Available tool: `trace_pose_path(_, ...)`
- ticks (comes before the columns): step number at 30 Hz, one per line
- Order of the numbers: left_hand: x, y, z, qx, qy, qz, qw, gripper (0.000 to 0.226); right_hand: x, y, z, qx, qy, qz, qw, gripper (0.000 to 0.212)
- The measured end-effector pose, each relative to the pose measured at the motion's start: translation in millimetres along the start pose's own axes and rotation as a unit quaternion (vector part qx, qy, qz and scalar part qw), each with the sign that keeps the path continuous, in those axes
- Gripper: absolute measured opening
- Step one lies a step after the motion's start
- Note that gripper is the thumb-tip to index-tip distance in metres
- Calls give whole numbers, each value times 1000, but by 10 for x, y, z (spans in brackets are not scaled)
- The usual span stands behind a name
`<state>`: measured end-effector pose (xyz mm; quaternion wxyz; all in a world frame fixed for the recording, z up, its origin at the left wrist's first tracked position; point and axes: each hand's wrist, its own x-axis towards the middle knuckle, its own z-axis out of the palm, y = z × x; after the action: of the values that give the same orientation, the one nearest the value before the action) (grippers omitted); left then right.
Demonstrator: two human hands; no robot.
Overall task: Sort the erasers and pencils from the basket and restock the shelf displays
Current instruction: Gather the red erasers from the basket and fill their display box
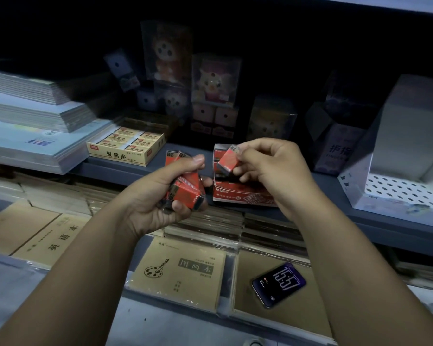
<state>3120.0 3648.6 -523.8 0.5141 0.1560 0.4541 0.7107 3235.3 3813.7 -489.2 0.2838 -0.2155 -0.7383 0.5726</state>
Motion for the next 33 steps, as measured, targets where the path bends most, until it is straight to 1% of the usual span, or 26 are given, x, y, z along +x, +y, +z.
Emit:
trace_pose_path(2,7,-10,21,-4,-5,-1,1000,44,-5,11,-129,-18,34,-12,999,11)
trace_pose_path(6,31,-27,38,-8,-29,4,1000,61,-3,62,-412,-103,104,-45,988,9)
trace_pose_path(11,30,-44,46,-15,-32,6,999,61,20,141,-631,-185,141,-77,970,19)
trace_pose_path(13,26,-46,45,-17,-33,7,999,61,26,164,-674,-213,139,-81,964,20)
trace_pose_path(18,17,-52,52,-17,-31,11,999,60,33,255,-689,-276,117,-90,950,12)
trace_pose_path(22,-4,-55,76,-15,-17,12,1000,63,3,267,-674,-298,97,-86,946,8)
trace_pose_path(26,-18,-56,96,-12,-8,16,1000,66,4,304,-657,-311,62,-66,946,14)
trace_pose_path(29,-28,-59,101,-11,-9,18,1000,65,0,300,-637,-310,66,-47,947,18)
trace_pose_path(33,-28,-65,95,-9,-7,17,1000,66,-9,270,-628,-315,65,-41,946,17)
